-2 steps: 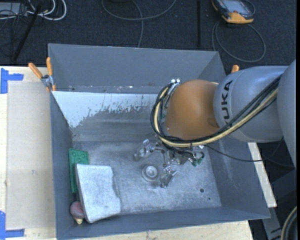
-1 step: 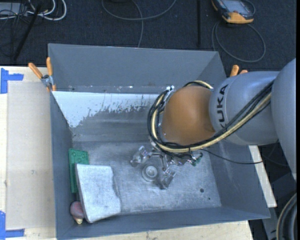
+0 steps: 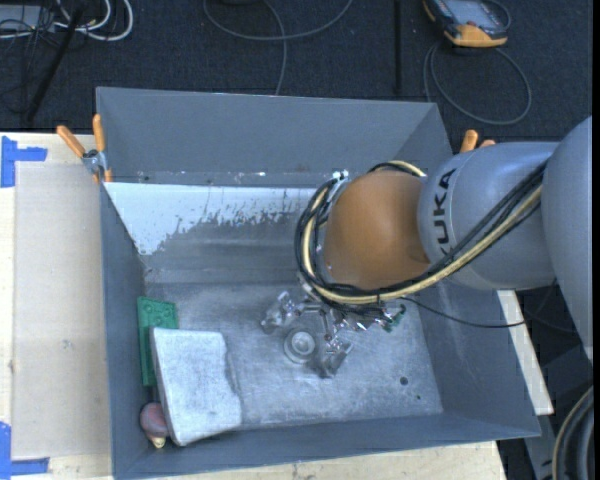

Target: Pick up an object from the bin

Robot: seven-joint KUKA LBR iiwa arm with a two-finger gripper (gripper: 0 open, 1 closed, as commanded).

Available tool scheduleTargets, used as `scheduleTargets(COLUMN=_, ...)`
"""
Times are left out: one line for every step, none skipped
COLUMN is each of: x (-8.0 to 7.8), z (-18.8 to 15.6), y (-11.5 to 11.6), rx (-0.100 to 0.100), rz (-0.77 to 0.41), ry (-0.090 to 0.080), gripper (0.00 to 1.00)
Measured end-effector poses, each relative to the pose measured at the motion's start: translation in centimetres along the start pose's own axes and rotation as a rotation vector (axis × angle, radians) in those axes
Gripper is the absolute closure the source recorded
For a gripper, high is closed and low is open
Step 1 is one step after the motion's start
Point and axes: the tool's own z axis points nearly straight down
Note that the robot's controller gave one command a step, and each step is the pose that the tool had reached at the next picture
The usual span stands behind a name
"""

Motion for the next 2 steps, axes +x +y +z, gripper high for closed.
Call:
scheduleTargets(x=0.0, z=-0.2, y=-0.1, rx=0.000, rz=0.003, ry=0.003, gripper=1.00)
scheduleTargets(x=-0.2, z=-5.4, y=-0.1, rx=0.003, rz=0.006, ry=-0.003, gripper=1.00)
